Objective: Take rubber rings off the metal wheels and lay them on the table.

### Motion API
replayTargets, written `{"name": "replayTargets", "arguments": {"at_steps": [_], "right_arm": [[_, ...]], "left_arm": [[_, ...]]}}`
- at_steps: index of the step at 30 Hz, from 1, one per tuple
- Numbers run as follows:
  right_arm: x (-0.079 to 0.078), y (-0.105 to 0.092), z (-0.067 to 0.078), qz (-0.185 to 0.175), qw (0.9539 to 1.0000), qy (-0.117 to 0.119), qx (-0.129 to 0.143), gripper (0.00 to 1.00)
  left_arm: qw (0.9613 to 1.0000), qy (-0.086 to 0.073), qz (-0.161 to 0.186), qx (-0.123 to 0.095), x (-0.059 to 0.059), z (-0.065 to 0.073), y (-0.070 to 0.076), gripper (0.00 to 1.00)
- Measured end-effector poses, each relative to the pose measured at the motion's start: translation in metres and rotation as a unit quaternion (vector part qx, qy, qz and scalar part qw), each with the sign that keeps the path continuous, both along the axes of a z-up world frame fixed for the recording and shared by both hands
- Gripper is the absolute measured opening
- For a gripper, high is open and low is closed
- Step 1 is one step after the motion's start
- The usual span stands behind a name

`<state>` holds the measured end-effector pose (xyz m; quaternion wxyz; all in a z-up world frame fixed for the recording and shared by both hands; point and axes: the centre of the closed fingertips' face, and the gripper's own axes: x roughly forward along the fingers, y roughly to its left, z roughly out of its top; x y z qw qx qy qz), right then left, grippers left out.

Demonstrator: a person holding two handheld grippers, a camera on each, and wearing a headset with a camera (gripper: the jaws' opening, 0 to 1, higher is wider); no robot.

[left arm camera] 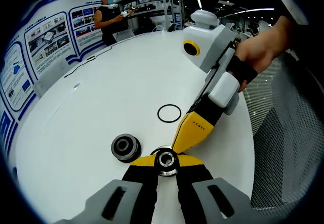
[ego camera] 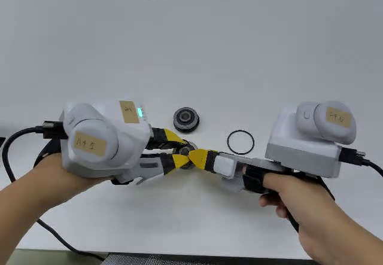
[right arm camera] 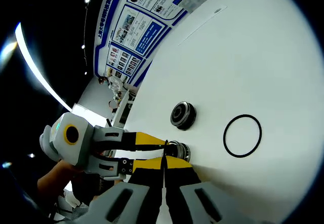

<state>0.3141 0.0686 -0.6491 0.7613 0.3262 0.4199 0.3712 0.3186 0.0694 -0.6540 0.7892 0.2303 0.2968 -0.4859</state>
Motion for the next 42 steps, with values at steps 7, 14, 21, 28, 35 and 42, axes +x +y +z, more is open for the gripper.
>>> {"name": "replayTargets", "arguments": {"at_steps": [7, 14, 21, 28, 35, 42], "right_arm": [[0.003, 0.003, 0.004, -0.013, 0.9997, 0.012, 0.019, 0.01], [0.001, 0.008, 0.012, -0.014, 0.9989, 0.022, 0.040, 0.01], [0.015, -0.006, 0.027, -0.047, 0.9967, 0.018, 0.064, 0.01], [0.035, -0.054, 0.015, -0.129, 0.9898, 0.031, 0.053, 0.02], [0.034, -0.085, 0.001, -0.179, 0.9819, 0.051, 0.037, 0.02], [0.030, -0.092, -0.008, -0.194, 0.9789, 0.061, 0.017, 0.02]], "left_arm": [[0.9997, 0.011, 0.018, -0.014, -0.003, 0.009, 0.005, 0.13], [0.9984, 0.007, 0.041, -0.039, -0.005, 0.027, 0.012, 0.20], [0.9966, -0.009, 0.069, -0.044, 0.000, 0.038, 0.023, 0.24], [0.9951, -0.027, 0.082, -0.049, 0.002, 0.050, 0.025, 0.32], [0.9929, -0.037, 0.096, -0.061, 0.006, 0.057, 0.026, 0.38], [0.9925, -0.039, 0.096, -0.066, 0.004, 0.059, 0.025, 0.38]]}}
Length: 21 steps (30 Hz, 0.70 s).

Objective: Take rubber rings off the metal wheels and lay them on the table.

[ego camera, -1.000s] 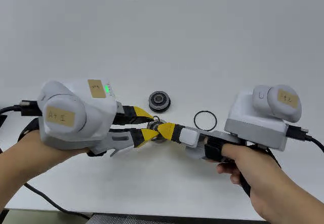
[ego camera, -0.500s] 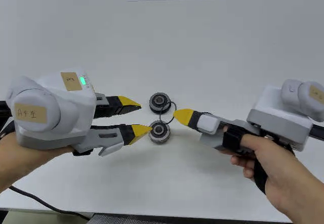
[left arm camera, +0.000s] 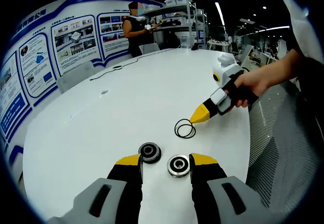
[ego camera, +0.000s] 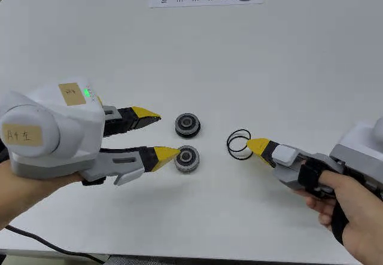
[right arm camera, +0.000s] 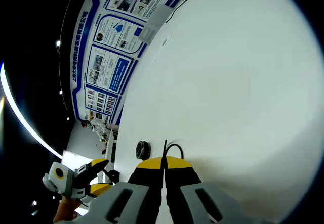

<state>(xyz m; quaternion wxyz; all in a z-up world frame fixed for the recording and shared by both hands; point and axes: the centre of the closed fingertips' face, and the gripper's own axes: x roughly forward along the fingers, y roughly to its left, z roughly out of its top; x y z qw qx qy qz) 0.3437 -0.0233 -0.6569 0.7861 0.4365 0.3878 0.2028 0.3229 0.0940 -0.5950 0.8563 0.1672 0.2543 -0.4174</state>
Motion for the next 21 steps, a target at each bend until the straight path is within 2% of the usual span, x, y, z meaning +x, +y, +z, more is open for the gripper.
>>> {"name": "replayTargets", "arguments": {"at_steps": [2, 8, 16, 18, 21], "right_arm": [[-0.001, -0.002, -0.003, -0.006, 0.9999, 0.010, -0.006, 0.02], [-0.003, -0.004, -0.008, -0.002, 0.9994, 0.010, -0.032, 0.06], [0.000, -0.014, -0.009, 0.011, 0.9957, -0.012, -0.091, 0.13], [0.001, -0.014, -0.005, 0.008, 0.9962, -0.019, -0.084, 0.13], [0.008, -0.014, 0.009, -0.009, 0.9968, -0.048, -0.063, 0.13]], "left_arm": [[1.0000, -0.001, 0.000, 0.000, 0.000, 0.000, -0.001, 0.39], [1.0000, -0.004, 0.002, -0.002, 0.000, 0.002, -0.002, 0.41], [1.0000, -0.006, -0.001, -0.001, 0.001, 0.002, -0.005, 0.41], [1.0000, -0.006, -0.001, -0.002, 0.002, 0.002, -0.006, 0.41], [1.0000, -0.008, -0.001, -0.002, 0.007, 0.002, -0.006, 0.41]]}}
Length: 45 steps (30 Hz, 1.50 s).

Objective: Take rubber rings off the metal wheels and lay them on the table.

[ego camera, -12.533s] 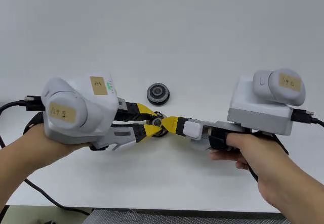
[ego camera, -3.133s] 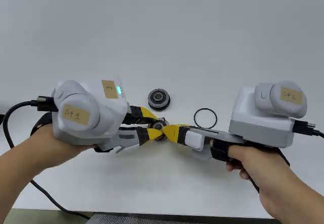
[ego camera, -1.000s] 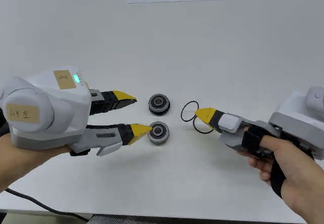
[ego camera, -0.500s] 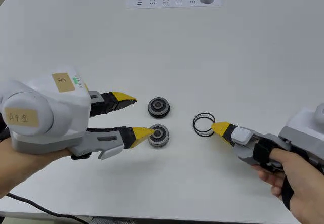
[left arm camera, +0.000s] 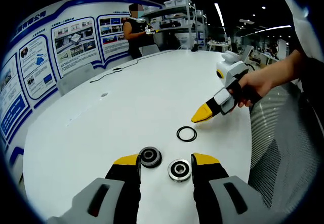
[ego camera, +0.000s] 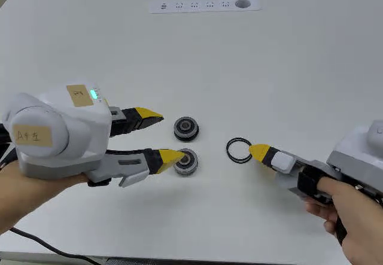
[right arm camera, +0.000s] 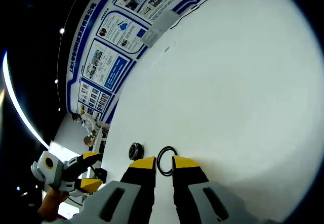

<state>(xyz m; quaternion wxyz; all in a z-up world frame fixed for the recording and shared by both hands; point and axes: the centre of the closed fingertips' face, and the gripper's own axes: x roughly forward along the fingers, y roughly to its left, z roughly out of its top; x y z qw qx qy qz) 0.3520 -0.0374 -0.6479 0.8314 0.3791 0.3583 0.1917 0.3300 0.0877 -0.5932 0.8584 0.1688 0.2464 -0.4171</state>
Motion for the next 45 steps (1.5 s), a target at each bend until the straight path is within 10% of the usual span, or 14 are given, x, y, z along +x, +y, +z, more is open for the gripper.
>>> {"name": "replayTargets", "arguments": {"at_steps": [14, 45], "right_arm": [[0.014, 0.031, 0.041, 0.077, 0.9901, -0.115, 0.022, 0.32], [-0.001, 0.060, 0.028, 0.138, 0.9842, -0.103, 0.042, 0.31]], "left_arm": [[0.9993, 0.003, -0.014, 0.034, 0.040, -0.020, 0.002, 0.34], [0.9977, 0.049, -0.029, 0.037, 0.051, -0.057, -0.011, 0.18]]}}
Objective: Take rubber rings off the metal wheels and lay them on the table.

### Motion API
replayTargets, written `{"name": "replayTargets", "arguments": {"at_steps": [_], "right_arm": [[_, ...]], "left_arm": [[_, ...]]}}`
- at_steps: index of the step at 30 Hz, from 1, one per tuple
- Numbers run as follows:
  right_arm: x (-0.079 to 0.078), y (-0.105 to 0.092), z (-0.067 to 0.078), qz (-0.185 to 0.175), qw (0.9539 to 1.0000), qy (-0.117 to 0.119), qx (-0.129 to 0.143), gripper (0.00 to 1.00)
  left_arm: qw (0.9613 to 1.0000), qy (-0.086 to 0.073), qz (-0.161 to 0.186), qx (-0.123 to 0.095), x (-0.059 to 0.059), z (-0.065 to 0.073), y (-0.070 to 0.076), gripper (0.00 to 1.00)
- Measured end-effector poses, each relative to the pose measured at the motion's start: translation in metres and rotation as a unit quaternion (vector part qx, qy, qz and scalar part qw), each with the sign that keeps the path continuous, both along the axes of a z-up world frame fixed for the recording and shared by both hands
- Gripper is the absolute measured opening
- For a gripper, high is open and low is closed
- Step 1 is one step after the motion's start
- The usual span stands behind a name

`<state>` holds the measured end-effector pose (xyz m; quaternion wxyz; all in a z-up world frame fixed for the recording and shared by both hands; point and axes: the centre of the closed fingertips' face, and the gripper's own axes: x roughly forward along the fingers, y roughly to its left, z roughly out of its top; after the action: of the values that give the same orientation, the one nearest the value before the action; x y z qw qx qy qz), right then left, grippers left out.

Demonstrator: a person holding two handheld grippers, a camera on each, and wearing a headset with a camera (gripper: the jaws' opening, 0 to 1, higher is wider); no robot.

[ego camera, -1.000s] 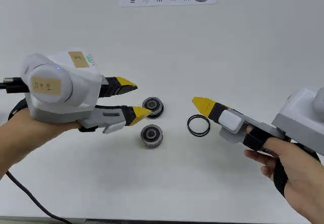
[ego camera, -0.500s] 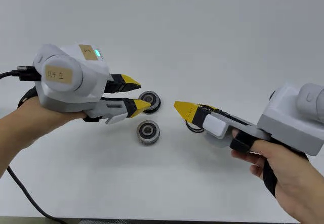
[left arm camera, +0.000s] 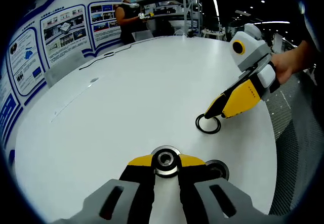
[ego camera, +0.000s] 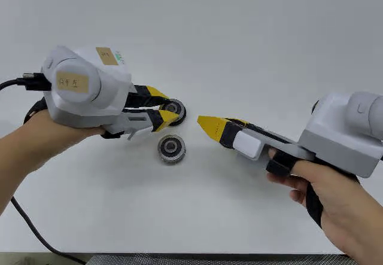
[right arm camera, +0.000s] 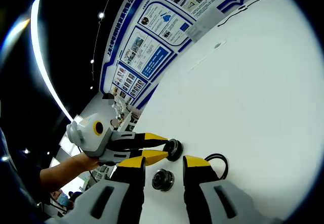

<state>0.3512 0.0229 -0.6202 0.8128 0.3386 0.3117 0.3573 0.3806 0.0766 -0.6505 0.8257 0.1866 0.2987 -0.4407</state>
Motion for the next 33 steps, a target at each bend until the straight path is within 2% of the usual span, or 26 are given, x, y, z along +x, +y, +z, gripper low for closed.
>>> {"name": "replayTargets", "arguments": {"at_steps": [2, 4, 6, 8, 14, 18, 20, 23, 27, 28, 29, 33], "right_arm": [[0.000, 0.001, 0.001, 0.001, 1.0000, 0.001, 0.003, 0.30], [-0.001, 0.003, 0.001, 0.003, 1.0000, 0.002, 0.004, 0.30], [-0.004, 0.006, 0.002, 0.011, 0.9999, 0.000, 0.007, 0.30], [-0.006, 0.008, 0.002, 0.016, 0.9998, 0.001, 0.009, 0.30], [-0.008, 0.014, 0.004, 0.022, 0.9996, 0.002, 0.015, 0.30], [-0.002, 0.015, 0.007, 0.021, 0.9995, 0.004, 0.024, 0.30], [0.002, 0.017, 0.013, 0.032, 0.9988, -0.010, 0.035, 0.30], [0.005, 0.021, 0.017, 0.053, 0.9976, -0.014, 0.042, 0.37], [0.013, 0.028, 0.014, 0.068, 0.9970, -0.012, 0.035, 0.52], [0.013, 0.031, 0.011, 0.078, 0.9963, 0.005, 0.036, 0.55], [0.013, 0.033, 0.008, 0.083, 0.9958, 0.012, 0.036, 0.57], [0.018, 0.044, 0.001, 0.096, 0.9945, 0.025, 0.034, 0.61]], "left_arm": [[1.0000, 0.003, 0.004, -0.002, 0.001, 0.000, 0.001, 0.17], [0.9999, 0.013, 0.006, -0.008, -0.001, -0.001, 0.000, 0.16], [0.9999, 0.011, 0.002, -0.005, -0.001, -0.001, 0.000, 0.16], [0.9998, 0.016, 0.006, -0.005, -0.002, -0.002, 0.001, 0.16], [0.9999, 0.010, -0.002, 0.001, -0.001, -0.001, 0.001, 0.14], [0.9999, 0.008, -0.007, 0.002, -0.001, -0.001, 0.001, 0.14], [0.9998, 0.006, -0.016, 0.011, -0.001, -0.002, 0.001, 0.13], [0.9994, 0.009, -0.027, 0.020, -0.002, -0.002, 0.000, 0.13], [0.9991, 0.010, -0.034, 0.023, -0.002, -0.002, 0.001, 0.13], [0.9991, 0.009, -0.034, 0.023, -0.001, -0.002, 0.001, 0.12], [0.9991, 0.009, -0.034, 0.022, -0.001, -0.002, 0.001, 0.12], [0.9990, 0.008, -0.038, 0.022, -0.001, -0.003, 0.001, 0.12]]}}
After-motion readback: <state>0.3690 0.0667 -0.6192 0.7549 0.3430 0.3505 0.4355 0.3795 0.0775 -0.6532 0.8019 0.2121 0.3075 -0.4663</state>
